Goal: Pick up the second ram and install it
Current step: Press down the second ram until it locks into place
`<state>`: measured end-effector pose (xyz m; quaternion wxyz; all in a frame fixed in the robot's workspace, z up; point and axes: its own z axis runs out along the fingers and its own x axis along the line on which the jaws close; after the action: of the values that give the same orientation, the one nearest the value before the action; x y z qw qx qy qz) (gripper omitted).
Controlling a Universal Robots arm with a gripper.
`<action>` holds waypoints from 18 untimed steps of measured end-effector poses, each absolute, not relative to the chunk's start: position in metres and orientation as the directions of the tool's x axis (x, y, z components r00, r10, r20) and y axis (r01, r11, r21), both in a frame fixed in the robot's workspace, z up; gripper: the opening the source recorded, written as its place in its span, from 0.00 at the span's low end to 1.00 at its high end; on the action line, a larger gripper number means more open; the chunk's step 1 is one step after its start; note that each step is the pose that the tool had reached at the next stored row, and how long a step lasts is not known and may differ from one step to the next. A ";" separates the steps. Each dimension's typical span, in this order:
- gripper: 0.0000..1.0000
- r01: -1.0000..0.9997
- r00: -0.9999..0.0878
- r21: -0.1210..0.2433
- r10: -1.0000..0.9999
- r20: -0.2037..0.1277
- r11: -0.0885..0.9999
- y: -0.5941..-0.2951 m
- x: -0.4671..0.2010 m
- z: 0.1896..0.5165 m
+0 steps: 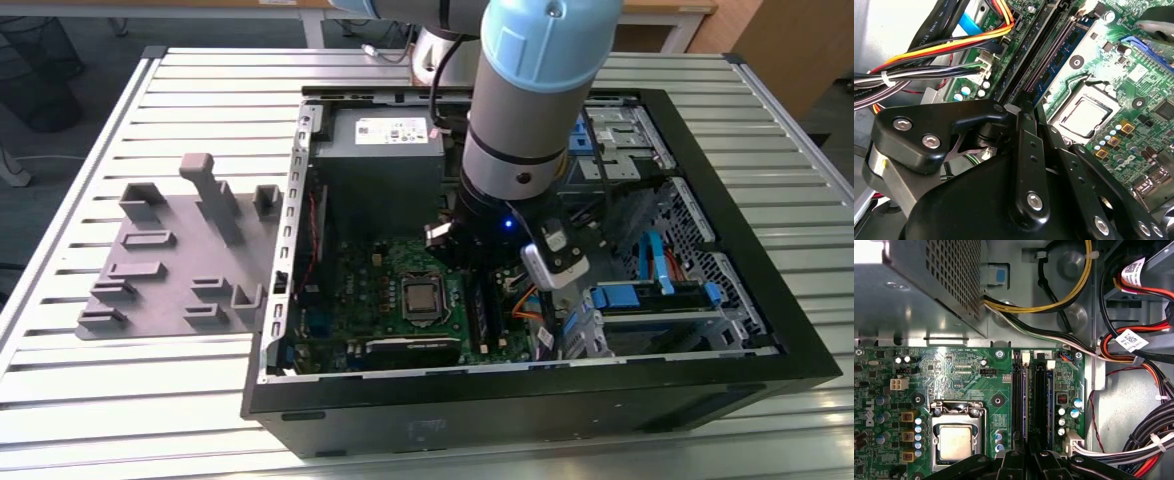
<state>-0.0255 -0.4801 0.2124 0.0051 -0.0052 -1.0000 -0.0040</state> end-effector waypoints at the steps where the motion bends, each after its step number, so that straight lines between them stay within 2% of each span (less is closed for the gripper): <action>1: 0.14 0.010 -1.000 0.008 0.010 0.010 1.000 -0.480 -0.025 0.212; 18: 0.14 0.015 -1.000 0.008 0.015 0.010 1.000 -0.481 -0.025 0.210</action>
<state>-0.0250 -0.4807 0.2103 0.0051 -0.0073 -1.0000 -0.0039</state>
